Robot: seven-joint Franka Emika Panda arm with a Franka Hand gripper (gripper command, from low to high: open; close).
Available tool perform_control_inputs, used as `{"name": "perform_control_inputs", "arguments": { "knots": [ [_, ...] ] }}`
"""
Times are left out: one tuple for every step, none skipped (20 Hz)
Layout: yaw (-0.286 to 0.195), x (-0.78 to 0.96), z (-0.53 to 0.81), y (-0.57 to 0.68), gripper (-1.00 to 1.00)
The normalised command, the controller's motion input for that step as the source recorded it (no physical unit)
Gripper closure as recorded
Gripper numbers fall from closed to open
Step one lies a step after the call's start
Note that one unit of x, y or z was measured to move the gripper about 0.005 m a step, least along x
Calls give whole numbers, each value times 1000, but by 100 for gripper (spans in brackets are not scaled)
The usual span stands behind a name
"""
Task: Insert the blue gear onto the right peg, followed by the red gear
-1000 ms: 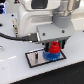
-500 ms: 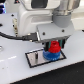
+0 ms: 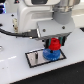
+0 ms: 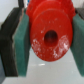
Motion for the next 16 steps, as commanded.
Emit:
{"name": "perform_control_inputs", "arguments": {
  "knots": [
    [0, 105, -11, -42, 100],
    [0, 192, -136, -110, 100],
    [0, 176, -93, -88, 100],
    [0, 209, -157, -116, 100],
    [0, 206, -149, -109, 100],
    [0, 207, -136, -91, 100],
    [0, 224, -120, -67, 100],
    [0, 192, -164, -44, 100],
    [0, 196, -181, -46, 100],
    [0, 200, -213, -49, 100],
    [0, 233, -188, -4, 100],
    [0, 235, -142, 4, 100],
    [0, 232, -130, 6, 100],
    [0, 235, -122, 10, 100],
    [0, 231, -87, 20, 100],
    [0, 208, -51, 34, 100]
  ]
}}
